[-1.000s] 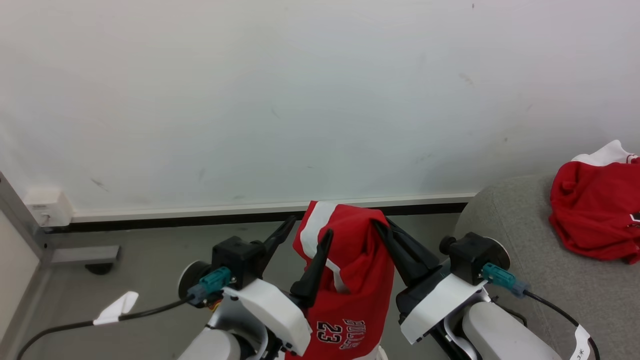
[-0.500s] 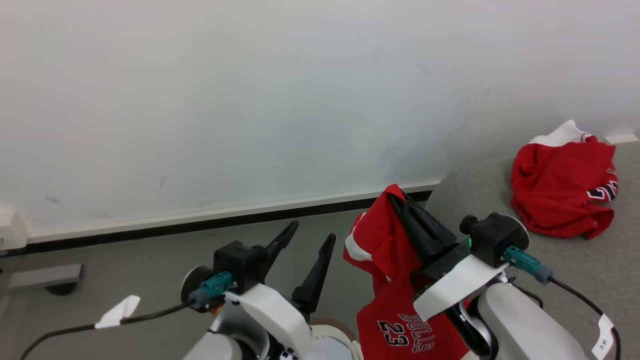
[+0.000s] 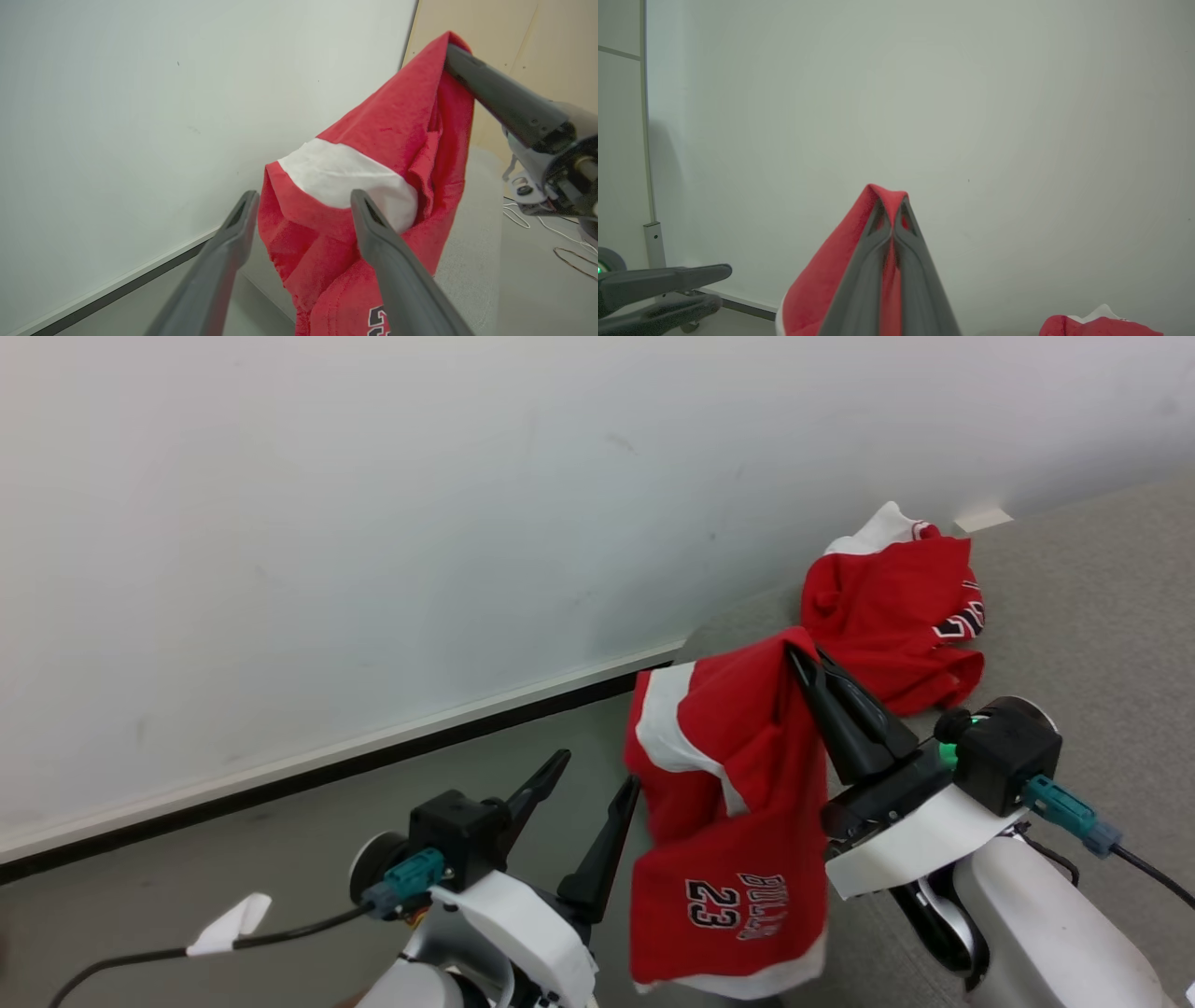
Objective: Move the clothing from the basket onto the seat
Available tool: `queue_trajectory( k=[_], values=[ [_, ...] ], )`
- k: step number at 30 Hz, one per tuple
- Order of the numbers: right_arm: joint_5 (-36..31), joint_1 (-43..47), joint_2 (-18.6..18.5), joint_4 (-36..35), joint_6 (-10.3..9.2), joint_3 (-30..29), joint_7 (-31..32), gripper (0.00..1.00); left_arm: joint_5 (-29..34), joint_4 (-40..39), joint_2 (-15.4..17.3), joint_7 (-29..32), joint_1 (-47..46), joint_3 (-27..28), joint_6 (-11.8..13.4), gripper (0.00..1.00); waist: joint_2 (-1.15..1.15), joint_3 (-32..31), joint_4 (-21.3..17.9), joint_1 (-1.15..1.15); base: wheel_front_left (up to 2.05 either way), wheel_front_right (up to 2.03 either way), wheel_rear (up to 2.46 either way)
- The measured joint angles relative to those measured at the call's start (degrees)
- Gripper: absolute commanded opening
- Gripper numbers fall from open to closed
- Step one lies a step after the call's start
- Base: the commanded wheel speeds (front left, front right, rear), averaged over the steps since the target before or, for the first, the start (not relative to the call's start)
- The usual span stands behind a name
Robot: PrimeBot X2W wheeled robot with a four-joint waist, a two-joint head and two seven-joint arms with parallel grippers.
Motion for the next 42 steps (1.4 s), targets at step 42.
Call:
queue_trajectory(
  k=[42],
  values=[
    [-12.98, -30.51, -11.60, 2.25, 0.01, -39.83, 6.88, 0.00, 5.78, -3.86, 0.57, 3.85, -25.02, -3.85, -7.62, 1.00, 0.00, 32.60, 1.77, 0.02, 0.00, 0.00, 0.00]
  ],
)
